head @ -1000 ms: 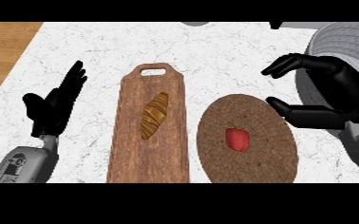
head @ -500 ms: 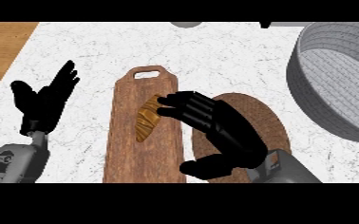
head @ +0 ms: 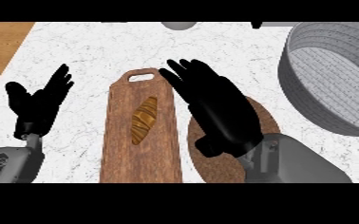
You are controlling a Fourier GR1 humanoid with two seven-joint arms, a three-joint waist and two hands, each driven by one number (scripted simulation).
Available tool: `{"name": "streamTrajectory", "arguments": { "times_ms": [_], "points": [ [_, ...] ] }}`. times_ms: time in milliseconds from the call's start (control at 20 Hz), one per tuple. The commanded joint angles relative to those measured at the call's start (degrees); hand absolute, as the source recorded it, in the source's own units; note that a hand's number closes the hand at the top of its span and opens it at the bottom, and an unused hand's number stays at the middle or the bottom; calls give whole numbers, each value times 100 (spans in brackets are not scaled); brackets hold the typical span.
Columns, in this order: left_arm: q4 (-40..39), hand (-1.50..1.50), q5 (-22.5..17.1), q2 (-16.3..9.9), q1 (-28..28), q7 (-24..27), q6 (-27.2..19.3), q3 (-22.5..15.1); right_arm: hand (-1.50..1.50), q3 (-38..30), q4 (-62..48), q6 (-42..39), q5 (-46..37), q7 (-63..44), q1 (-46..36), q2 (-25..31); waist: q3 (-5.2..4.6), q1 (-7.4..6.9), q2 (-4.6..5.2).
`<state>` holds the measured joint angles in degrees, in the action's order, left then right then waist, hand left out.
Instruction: Pick the bell pepper from the placemat and place it in the basket
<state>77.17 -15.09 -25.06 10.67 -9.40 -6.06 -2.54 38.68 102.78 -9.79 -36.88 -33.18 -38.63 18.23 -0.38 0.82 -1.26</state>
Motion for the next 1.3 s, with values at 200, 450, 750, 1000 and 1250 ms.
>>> {"name": "streamTrajectory", "arguments": {
  "times_ms": [200,450,750,1000,1250],
  "points": [
    [0,0,108,131,-81,86,-53,-37,-150,-644,667,-2696,897,-2575,-1145,-217,21,36,44],
    [-136,0,95,16,33,125,40,129,-150,-1140,817,-3525,2182,-3253,-1040,-346,25,67,60],
    [48,0,46,146,-103,77,18,195,-150,-1970,1471,-3621,3543,-3402,-491,262,33,31,71],
    [-130,0,39,10,72,5,302,364,-150,-2676,2477,-3338,3672,-2711,374,880,38,9,106],
    [295,0,183,89,-16,-308,286,340,-150,-2363,2587,-3204,2536,-1662,1502,598,42,-80,122]
  ]
}}
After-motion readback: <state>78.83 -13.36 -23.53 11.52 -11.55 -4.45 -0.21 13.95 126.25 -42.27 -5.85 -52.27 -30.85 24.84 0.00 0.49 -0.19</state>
